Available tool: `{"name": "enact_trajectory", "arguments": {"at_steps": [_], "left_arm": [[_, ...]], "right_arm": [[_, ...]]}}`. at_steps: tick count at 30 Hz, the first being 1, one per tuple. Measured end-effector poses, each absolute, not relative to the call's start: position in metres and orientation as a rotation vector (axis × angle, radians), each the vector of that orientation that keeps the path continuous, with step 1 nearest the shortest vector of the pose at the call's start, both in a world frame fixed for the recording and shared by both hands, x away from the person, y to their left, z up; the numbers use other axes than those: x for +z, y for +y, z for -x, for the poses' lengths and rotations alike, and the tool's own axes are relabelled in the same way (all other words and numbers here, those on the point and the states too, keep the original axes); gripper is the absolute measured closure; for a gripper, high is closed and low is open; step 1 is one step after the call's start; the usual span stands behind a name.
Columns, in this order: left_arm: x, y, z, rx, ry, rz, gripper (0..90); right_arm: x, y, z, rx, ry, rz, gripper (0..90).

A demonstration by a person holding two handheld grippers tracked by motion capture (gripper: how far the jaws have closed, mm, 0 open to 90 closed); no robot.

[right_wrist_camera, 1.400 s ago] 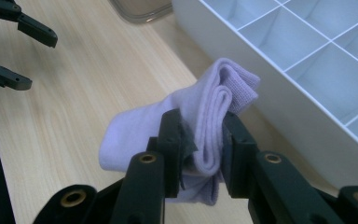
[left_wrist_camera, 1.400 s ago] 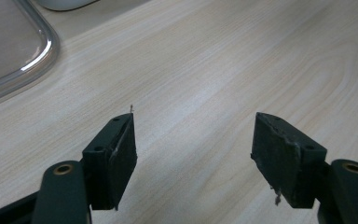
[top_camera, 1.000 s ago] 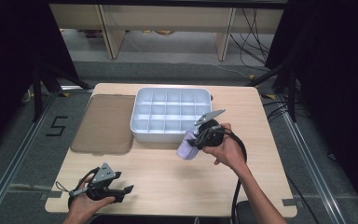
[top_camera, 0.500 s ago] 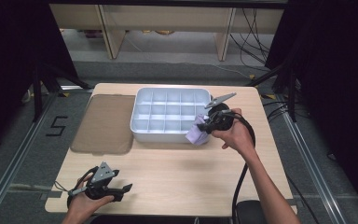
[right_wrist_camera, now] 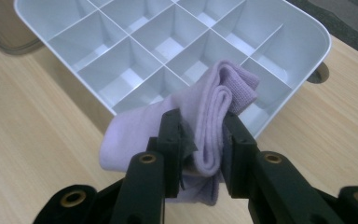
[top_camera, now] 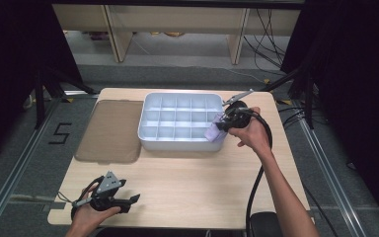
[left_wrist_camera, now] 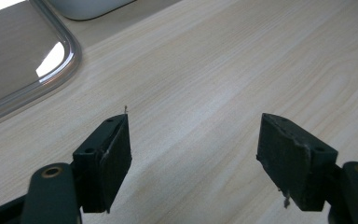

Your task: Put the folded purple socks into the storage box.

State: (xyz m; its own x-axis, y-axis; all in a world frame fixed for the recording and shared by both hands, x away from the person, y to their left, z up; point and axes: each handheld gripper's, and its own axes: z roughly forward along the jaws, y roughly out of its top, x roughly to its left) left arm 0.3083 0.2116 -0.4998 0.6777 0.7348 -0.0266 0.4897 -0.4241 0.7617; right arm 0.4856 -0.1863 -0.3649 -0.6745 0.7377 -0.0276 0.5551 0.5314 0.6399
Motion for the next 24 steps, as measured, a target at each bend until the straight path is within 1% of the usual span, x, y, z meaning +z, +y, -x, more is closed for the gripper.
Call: {"name": "enact_trajectory", "arguments": {"at_steps": [3, 7, 9, 11, 17, 24], "left_arm": [[-0.499, 0.211, -0.308, 0.380, 0.938, -2.109, 25.5], [-0.500, 0.211, -0.308, 0.392, 0.936, -2.108, 25.5], [-0.499, 0.211, -0.308, 0.375, 0.936, -2.104, 25.5], [-0.500, 0.211, -0.308, 0.389, 0.941, -2.094, 25.5], [-0.500, 0.211, -0.307, 0.381, 0.961, -2.084, 25.5], [-0.497, 0.213, -0.308, 0.392, 0.938, -2.105, 25.6]], "right_arm": [[-0.367, -0.187, -0.493, 0.838, 2.481, -1.083, 73.1], [-0.369, -0.185, -0.503, 0.797, 2.477, -1.122, 73.1], [-0.370, -0.185, -0.508, 0.787, 2.473, -1.116, 73.1], [-0.373, -0.184, -0.514, 0.775, 2.461, -1.089, 73.1], [-0.383, -0.176, -0.522, 0.674, 2.477, -1.086, 73.1], [-0.394, -0.165, -0.526, 0.547, 2.498, -1.050, 73.0]]}}
